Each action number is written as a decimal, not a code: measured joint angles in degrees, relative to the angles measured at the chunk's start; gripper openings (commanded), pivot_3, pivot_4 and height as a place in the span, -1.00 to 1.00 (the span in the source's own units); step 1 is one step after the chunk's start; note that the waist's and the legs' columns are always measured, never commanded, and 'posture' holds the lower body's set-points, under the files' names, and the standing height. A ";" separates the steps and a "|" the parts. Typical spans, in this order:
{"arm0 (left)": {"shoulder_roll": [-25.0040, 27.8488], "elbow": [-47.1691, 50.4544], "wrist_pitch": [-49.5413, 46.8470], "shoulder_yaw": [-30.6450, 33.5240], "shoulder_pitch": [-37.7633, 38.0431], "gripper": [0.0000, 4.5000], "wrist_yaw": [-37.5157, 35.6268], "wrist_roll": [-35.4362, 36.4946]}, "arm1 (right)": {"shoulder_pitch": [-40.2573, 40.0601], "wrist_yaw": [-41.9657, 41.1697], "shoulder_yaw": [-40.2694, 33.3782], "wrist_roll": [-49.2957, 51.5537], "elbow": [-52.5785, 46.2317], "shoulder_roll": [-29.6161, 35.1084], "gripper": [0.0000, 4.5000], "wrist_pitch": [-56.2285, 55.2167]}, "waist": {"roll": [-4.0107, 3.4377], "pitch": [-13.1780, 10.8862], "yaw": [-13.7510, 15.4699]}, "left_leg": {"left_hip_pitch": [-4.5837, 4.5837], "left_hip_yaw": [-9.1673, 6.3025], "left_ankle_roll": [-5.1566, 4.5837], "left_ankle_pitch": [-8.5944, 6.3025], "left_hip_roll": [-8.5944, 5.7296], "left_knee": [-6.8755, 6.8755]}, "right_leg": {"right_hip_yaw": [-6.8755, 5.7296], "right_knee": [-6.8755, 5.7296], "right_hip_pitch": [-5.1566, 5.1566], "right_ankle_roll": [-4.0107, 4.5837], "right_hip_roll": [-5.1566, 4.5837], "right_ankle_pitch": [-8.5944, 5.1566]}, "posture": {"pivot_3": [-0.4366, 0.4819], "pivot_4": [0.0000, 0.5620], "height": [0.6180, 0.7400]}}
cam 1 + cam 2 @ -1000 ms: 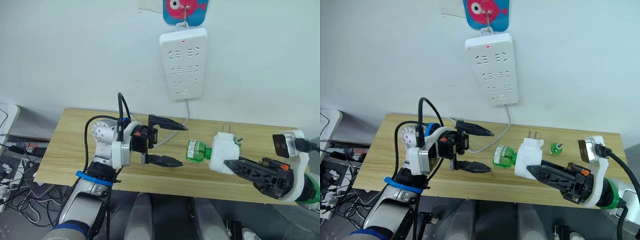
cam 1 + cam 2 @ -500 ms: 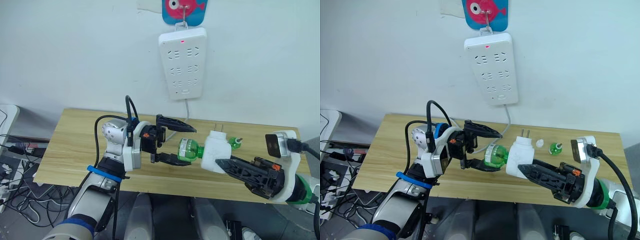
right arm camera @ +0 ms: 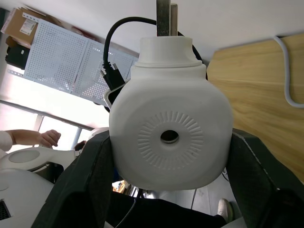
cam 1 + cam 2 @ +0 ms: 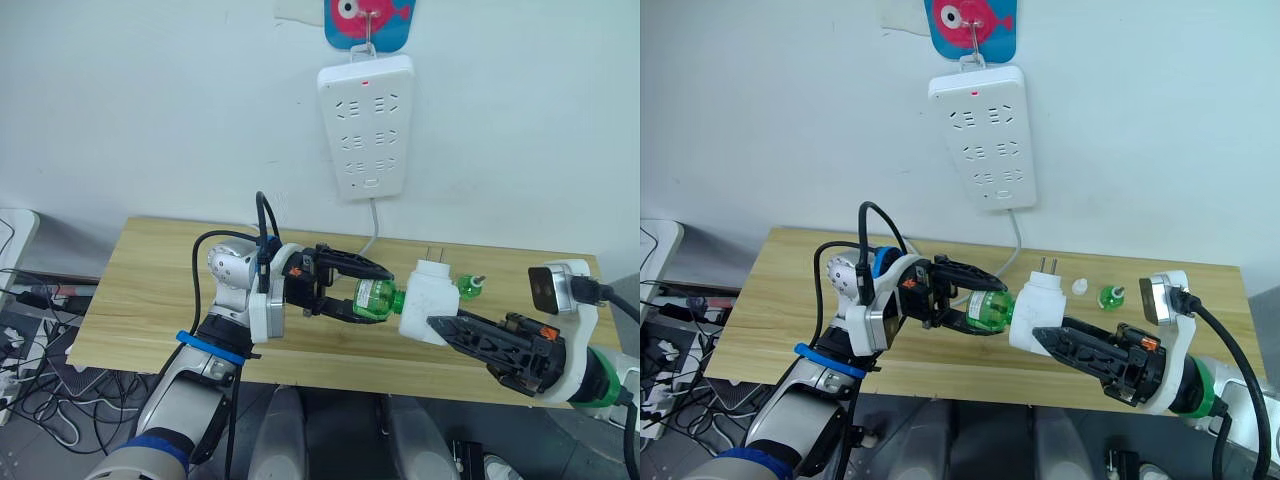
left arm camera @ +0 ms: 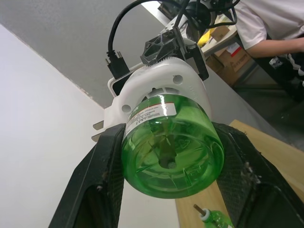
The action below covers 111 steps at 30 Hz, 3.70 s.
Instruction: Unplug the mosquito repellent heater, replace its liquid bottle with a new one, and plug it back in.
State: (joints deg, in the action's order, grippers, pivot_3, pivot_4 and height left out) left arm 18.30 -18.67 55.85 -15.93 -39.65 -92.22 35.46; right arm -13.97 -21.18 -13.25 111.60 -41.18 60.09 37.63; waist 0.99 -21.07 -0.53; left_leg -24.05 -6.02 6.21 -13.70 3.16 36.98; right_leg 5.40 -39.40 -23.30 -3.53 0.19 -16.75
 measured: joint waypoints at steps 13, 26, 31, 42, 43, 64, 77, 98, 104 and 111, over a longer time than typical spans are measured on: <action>14.42 25.97 -76.11 -3.31 1.47 0.00 25.38 14.41 | 4.33 0.74 -4.01 0.06 3.08 6.20 0.32 1.55 | 0.02 -0.02 -0.64 | -0.01 -0.17 0.00 0.00 0.06 -0.01 | -0.15 -0.04 0.03 -0.02 0.02 -0.02 | 0.04 0.31 1.00; 17.47 8.74 -140.24 0.21 -8.66 0.00 45.26 57.39 | 3.43 -4.10 -4.22 0.00 2.38 6.52 0.32 6.82 | 0.01 -0.04 -1.07 | 0.01 -0.15 -0.01 0.00 0.01 -0.02 | -0.12 -0.08 -0.03 -0.03 0.10 -0.05 | 0.00 0.32 1.00; 15.70 4.83 -145.84 1.67 -9.64 0.00 45.56 57.42 | 3.15 -4.86 -5.05 0.00 1.96 6.99 0.32 6.96 | 0.01 -0.04 -1.09 | 0.01 -0.14 -0.01 0.00 0.00 -0.02 | -0.09 -0.06 -0.04 -0.02 0.09 -0.04 | 0.00 0.32 1.00; 14.32 7.63 -146.42 4.86 -6.93 0.00 52.62 59.85 | 3.97 -1.01 -3.44 -0.07 0.49 6.89 0.32 6.29 | 0.01 -0.04 -1.06 | -0.01 -0.11 0.00 0.00 -0.01 -0.02 | -0.05 -0.05 -0.05 -0.02 0.04 -0.04 | 0.00 0.31 1.00; 13.35 7.83 -145.78 5.36 -6.61 0.00 53.80 59.77 | 4.10 -0.39 -3.31 -0.09 0.56 6.79 0.32 5.92 | 0.02 -0.04 -1.01 | -0.02 -0.11 0.00 0.00 -0.03 -0.02 | -0.06 -0.05 -0.05 -0.02 0.03 -0.04 | 0.00 0.31 1.00; 13.93 9.36 -146.97 8.96 -3.75 0.00 53.82 59.41 | 9.51 4.96 1.97 -0.15 -1.40 6.95 0.32 3.05 | 0.00 -0.02 -1.04 | -0.04 -0.11 0.02 0.01 -0.05 -0.01 | -0.06 -0.05 -0.05 -0.02 -0.01 -0.04 | -0.01 0.21 1.00; 12.70 31.67 -99.51 6.71 5.78 0.00 23.04 16.80 | 3.41 2.43 2.65 -0.75 -1.06 4.72 0.32 -4.63 | -0.01 0.00 -0.57 | -0.02 0.04 0.23 0.13 -0.07 -0.09 | 0.00 0.03 -0.06 -0.01 -0.12 -0.04 | 0.02 0.21 1.00; -1.20 13.34 -30.91 4.58 3.14 0.00 0.40 -8.86 | -5.39 -6.24 -5.42 -0.72 1.14 7.16 0.32 0.75 | 0.01 -0.01 0.32 | -0.17 -0.09 -0.07 0.03 -0.34 -0.01 | -0.08 0.11 -0.02 -0.02 -0.33 -0.02 | 0.01 0.26 1.00; -0.96 11.06 -26.66 4.20 2.63 0.00 0.30 -8.89 | -0.42 -2.36 -2.14 -0.72 1.14 6.99 0.32 0.34 | 0.01 -0.01 0.05 | -0.16 -0.14 -0.08 0.04 -0.34 -0.01 | -0.12 0.10 -0.01 -0.02 -0.33 -0.02 | 0.00 0.24 1.00; -0.58 9.00 -22.07 3.91 1.95 0.00 0.31 -9.36 | 1.38 0.43 0.05 -0.72 1.02 5.94 0.32 -0.22 | 0.01 -0.01 -0.01 | -0.18 -0.16 -0.08 0.04 -0.36 0.00 | -0.15 0.11 -0.01 -0.02 -0.36 -0.02 | 0.00 0.19 1.00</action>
State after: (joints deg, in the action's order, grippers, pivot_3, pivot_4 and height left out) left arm 17.72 -9.67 33.78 -12.02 -37.69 -91.91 26.10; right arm -12.59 -20.75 -13.21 110.88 -40.16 66.03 37.41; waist 1.00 -21.08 -0.55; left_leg -24.23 -6.18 6.12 -13.66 2.80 36.97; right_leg 5.25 -39.29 -23.31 -3.56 -0.16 -16.77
